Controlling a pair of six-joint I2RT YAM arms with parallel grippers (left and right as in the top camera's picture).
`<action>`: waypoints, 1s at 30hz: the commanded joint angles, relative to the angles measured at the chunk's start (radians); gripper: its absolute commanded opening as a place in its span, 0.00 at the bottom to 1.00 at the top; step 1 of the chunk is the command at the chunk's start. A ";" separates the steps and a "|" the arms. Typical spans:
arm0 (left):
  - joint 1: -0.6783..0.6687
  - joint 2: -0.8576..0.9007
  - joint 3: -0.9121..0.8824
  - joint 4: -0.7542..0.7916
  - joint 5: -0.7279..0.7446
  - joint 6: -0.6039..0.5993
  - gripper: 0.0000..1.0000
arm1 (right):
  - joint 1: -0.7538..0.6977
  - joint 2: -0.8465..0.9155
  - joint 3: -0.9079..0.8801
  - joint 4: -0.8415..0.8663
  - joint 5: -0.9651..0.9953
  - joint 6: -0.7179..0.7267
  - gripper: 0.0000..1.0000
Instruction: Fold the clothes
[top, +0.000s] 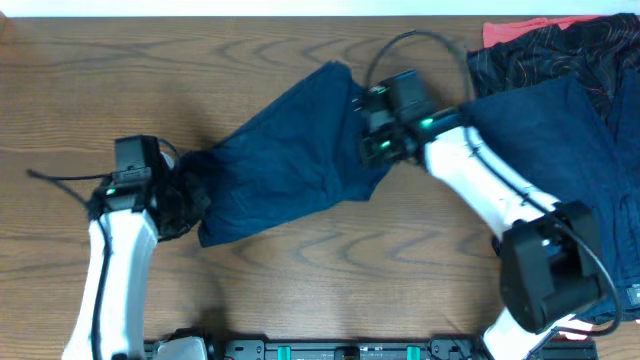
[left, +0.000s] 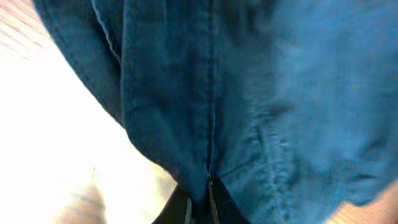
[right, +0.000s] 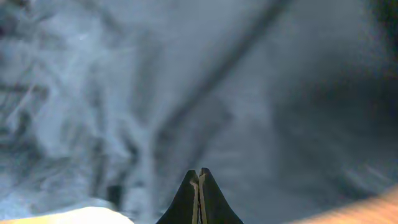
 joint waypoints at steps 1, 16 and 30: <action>0.000 -0.085 0.052 -0.045 0.003 0.021 0.06 | 0.089 0.052 -0.008 0.001 -0.044 -0.029 0.01; -0.002 -0.275 0.122 -0.042 0.103 0.017 0.06 | 0.468 0.303 -0.008 0.267 -0.200 0.010 0.01; -0.097 -0.233 0.121 -0.062 0.197 0.018 0.06 | 0.254 0.149 0.195 -0.106 0.130 0.036 0.11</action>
